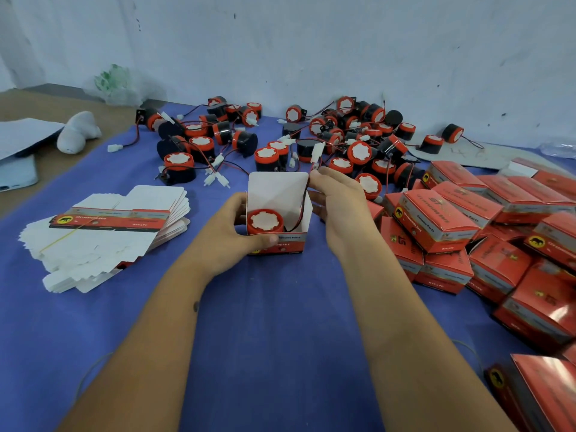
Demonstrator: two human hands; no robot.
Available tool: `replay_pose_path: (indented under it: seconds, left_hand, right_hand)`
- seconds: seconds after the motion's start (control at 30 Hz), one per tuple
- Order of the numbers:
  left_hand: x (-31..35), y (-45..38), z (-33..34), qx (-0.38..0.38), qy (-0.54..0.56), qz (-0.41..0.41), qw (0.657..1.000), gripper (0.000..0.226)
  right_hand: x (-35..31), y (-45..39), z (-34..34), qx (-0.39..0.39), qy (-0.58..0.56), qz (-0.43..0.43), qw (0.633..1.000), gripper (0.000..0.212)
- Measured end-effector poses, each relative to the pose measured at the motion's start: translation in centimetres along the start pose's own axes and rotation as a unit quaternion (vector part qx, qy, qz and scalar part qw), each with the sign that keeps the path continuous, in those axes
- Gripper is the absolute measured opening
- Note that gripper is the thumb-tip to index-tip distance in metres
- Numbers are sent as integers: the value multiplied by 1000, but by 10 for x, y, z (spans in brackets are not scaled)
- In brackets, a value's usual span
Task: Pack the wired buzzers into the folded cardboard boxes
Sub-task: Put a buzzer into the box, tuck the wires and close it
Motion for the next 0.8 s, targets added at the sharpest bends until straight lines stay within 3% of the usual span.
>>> replay_pose_path:
  seconds: [0.1,0.2,0.3,0.4,0.47,0.53,0.57,0.63,0.7,0.8]
  left_hand:
    - [-1,-1,0,5,-1,-6,1000,51]
    - [-1,-1,0,11,-6,-8,1000,50]
    - [-1,-1,1,27,-11,-8,1000,51]
    - [-1,-1,1,28,-11,0,1000,44]
    - [-2,-1,2,24,-11,4,1000,43]
    - [-2,-1,1,18,-10,6,1000,42]
    - [-2,-1,1,15,-10,9,1000,43]
    - [-1,0,2,7,-11,16,1000,45]
    - [0,0,2,0,-10,20,1000,46]
    - [-1,-1,2,-7,-4,21,1000,49]
  right_hand:
    - [0,6,2,0,31,-46,998,12]
    - [3,13,0,40,54,-112,991,15]
    - [3,27,0,117,162,-241,950,9]
    - [6,43,7,-8,185,-269,945,20]
    - [0,41,15,-112,202,-212,950,17]
    - [-9,35,22,-162,228,-126,952,33]
    - [-11,31,22,-153,243,-105,952,36]
    - [-9,27,16,-96,248,-175,948,35]
    - [-5,27,11,-42,252,-236,937,23]
    - [5,22,12,6,272,-253,929,12]
Point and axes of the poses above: each hand's wrist, its own y-axis away from the middle knuckle, its own z-axis out of the palm, x = y × z, the point moved 2 cm from there along -y, towards the middle knuckle, and after that the axes turned 7 degrees about z, right-handed, at the moved point
